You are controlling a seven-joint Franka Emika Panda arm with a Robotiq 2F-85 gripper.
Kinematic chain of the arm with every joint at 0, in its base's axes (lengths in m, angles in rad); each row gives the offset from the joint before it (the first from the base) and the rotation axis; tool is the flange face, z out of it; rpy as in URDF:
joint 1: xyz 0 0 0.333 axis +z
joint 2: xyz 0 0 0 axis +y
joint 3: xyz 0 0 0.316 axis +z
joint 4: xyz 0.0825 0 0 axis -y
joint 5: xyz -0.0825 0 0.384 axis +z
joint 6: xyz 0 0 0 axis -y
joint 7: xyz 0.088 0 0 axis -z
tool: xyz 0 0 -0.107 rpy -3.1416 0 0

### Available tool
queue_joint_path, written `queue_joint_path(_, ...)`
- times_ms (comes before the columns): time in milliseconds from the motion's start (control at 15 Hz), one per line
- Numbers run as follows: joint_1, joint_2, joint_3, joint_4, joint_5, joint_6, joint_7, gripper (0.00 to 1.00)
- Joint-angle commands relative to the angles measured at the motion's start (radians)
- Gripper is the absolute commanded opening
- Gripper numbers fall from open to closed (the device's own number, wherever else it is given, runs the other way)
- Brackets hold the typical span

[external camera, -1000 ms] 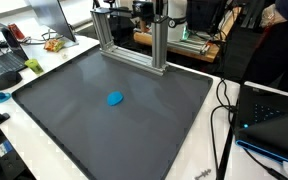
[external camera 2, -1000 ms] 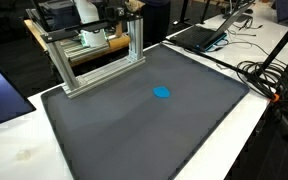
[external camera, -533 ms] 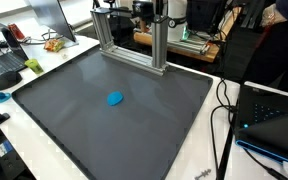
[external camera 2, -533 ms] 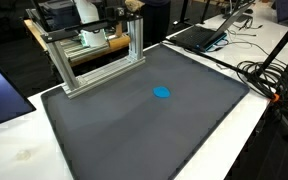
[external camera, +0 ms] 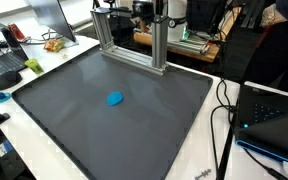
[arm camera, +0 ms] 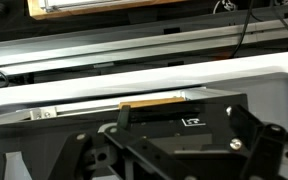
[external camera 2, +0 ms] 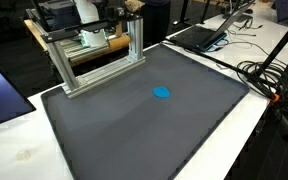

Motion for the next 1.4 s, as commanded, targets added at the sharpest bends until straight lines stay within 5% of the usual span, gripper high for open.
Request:
queue_joint_path(0, 0.006, -0.022, -0.009, -0.047, 0.042, 0.033, -0.020, 1.00)
queue_joint_path(800, -0.009, -0.047, 0.005, -0.182, 0.014, 0.286, 0.018, 1.00)
queue_joint_path(1333, -0.023, -0.063, 0.005, -0.160, 0.004, 0.173, 0.065, 1.00)
